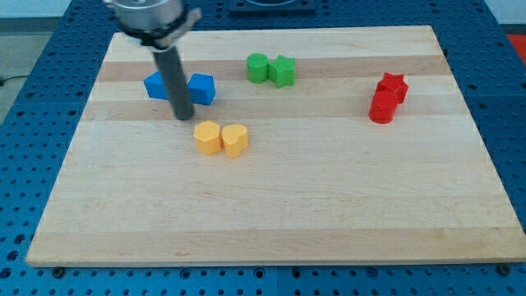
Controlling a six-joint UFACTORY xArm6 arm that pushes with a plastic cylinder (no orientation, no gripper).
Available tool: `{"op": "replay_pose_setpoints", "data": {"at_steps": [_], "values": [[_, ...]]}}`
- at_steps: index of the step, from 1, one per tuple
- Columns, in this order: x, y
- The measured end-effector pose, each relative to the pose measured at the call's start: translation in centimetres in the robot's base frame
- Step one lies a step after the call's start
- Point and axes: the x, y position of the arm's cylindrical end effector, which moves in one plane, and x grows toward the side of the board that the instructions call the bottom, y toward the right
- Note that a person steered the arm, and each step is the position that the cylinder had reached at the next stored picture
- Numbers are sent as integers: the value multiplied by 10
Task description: Push the blue cube close to the blue triangle
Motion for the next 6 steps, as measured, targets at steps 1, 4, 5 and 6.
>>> {"op": "replay_pose_setpoints", "data": {"at_steps": [1,4,5,6], "values": [[-17,58],[-52,-13],[-69,10],[-89,9]]}}
